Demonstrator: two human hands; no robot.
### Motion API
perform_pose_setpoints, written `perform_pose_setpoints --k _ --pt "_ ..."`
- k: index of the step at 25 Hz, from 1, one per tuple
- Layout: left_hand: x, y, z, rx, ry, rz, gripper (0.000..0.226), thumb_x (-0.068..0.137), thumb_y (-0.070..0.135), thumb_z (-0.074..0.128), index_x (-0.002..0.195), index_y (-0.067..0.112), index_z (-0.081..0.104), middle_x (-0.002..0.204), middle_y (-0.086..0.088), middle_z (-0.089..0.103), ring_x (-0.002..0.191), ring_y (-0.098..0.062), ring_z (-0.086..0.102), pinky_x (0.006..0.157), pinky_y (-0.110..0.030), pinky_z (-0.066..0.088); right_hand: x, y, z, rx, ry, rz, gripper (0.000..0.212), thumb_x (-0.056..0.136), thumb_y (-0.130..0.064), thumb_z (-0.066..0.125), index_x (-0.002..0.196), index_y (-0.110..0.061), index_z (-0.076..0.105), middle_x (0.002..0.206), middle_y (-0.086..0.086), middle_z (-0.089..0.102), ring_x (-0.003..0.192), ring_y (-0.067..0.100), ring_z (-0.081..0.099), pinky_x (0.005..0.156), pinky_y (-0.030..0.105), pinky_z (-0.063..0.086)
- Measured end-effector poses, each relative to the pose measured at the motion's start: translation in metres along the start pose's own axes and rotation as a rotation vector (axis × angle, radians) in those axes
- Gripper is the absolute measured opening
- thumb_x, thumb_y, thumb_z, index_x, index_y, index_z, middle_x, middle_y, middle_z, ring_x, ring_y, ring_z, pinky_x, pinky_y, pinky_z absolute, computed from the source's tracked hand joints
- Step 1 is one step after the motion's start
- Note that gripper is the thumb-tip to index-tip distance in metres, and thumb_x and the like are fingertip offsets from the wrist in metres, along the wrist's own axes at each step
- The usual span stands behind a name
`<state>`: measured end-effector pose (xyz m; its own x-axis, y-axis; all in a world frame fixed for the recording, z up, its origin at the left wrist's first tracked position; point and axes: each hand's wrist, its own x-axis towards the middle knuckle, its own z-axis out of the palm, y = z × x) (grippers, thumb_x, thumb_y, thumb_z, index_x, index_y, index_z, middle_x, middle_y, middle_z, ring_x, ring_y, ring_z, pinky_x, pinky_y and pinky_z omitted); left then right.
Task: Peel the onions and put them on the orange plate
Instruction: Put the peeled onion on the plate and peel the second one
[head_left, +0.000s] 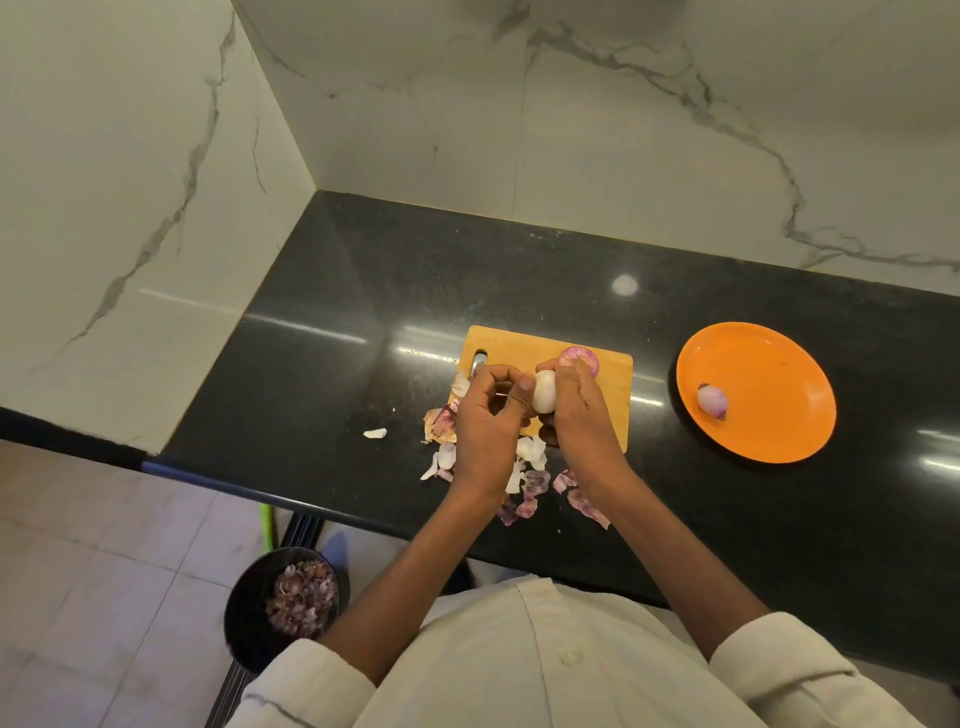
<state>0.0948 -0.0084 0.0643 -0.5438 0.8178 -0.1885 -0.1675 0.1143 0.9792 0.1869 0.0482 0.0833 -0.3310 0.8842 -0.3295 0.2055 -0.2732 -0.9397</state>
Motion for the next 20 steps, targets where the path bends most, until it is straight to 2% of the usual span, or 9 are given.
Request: perform_pose_setpoints --k 3,5,7,10,12,14,16,18,20 --pt "0.002 -0.004 -0.004 0.06 -0.05 0.096 0.014 0.106 0.023 0.065 0.112 0.011 0.063 0.102 -0.01 0.069 0.092 -0.027 0.067 0.085 -0.043 0.061 0.003 0.003 -0.002 -0.123 -0.001 -0.131 0.032 0.115 -0.037 0.032 0.116 -0.018 0.058 0.103 -0.001 0.062 0.089 0.004 0.062 0.076 0.029 0.056" --pt "0.003 -0.003 -0.003 0.05 -0.077 0.081 0.008 0.109 0.017 0.058 0.108 0.009 0.061 0.095 -0.01 0.065 0.084 -0.024 0.062 0.078 -0.045 0.058 0.002 0.003 -0.001 -0.139 -0.025 -0.165 0.029 0.116 -0.033 0.033 0.116 -0.016 0.057 0.102 -0.002 0.061 0.086 0.001 0.061 0.072 0.024 0.055" --pt "0.003 0.0 0.002 0.064 -0.093 0.026 0.014 0.113 0.015 0.049 0.105 0.01 0.06 0.092 -0.014 0.061 0.079 -0.023 0.057 0.069 -0.039 0.054 0.002 0.002 -0.002 -0.158 -0.048 -0.191 0.027 0.116 -0.03 0.034 0.116 -0.014 0.055 0.101 0.0 0.06 0.085 0.001 0.061 0.068 0.023 0.056" --pt "0.003 0.007 0.008 -0.004 -0.043 -0.183 0.028 0.116 0.02 0.041 0.094 0.017 0.06 0.09 -0.012 0.06 0.077 -0.023 0.054 0.064 -0.034 0.052 0.001 0.003 -0.005 -0.208 -0.073 -0.248 0.024 0.116 -0.026 0.035 0.116 -0.014 0.055 0.101 -0.003 0.059 0.084 -0.001 0.059 0.065 0.022 0.054" --pt "0.008 0.01 0.009 -0.162 0.048 -0.415 0.029 0.115 0.025 0.042 0.095 0.016 0.061 0.088 -0.013 0.059 0.08 -0.024 0.058 0.072 -0.039 0.055 -0.002 0.004 -0.005 -0.2 -0.092 -0.265 0.024 0.115 -0.025 0.035 0.118 -0.015 0.056 0.104 -0.006 0.059 0.088 -0.002 0.06 0.069 0.02 0.054" --pt "0.009 0.011 0.005 -0.271 0.094 -0.493 0.032 0.115 0.031 0.043 0.095 0.015 0.063 0.076 -0.008 0.059 0.074 -0.021 0.063 0.073 -0.041 0.058 -0.004 0.005 -0.005 -0.167 -0.088 -0.247 0.025 0.116 -0.027 0.034 0.119 -0.017 0.057 0.105 -0.009 0.059 0.089 -0.001 0.06 0.071 0.02 0.054" --pt "0.005 0.009 0.002 -0.286 0.093 -0.427 0.035 0.114 0.037 0.046 0.099 0.012 0.065 0.072 -0.007 0.063 0.067 -0.018 0.065 0.069 -0.037 0.059 -0.002 0.005 -0.008 -0.113 -0.065 -0.204 0.026 0.116 -0.031 0.034 0.118 -0.022 0.058 0.104 -0.016 0.06 0.091 0.0 0.061 0.074 0.021 0.055" --pt "-0.001 0.007 0.001 -0.222 0.073 -0.313 0.027 0.112 0.033 0.052 0.109 0.009 0.066 0.085 -0.013 0.07 0.073 -0.02 0.07 0.068 -0.034 0.061 0.0 0.005 -0.009 -0.07 -0.065 -0.169 0.026 0.116 -0.033 0.035 0.118 -0.025 0.059 0.107 -0.018 0.061 0.096 0.005 0.064 0.079 0.028 0.06" --pt "-0.003 0.005 0.002 -0.146 0.039 -0.214 0.026 0.11 0.029 0.057 0.117 0.006 0.066 0.099 -0.015 0.076 0.081 -0.022 0.075 0.07 -0.033 0.063 0.001 0.006 -0.008 -0.058 -0.085 -0.172 0.024 0.115 -0.03 0.037 0.12 -0.021 0.059 0.113 -0.009 0.061 0.099 0.009 0.066 0.078 0.029 0.062"
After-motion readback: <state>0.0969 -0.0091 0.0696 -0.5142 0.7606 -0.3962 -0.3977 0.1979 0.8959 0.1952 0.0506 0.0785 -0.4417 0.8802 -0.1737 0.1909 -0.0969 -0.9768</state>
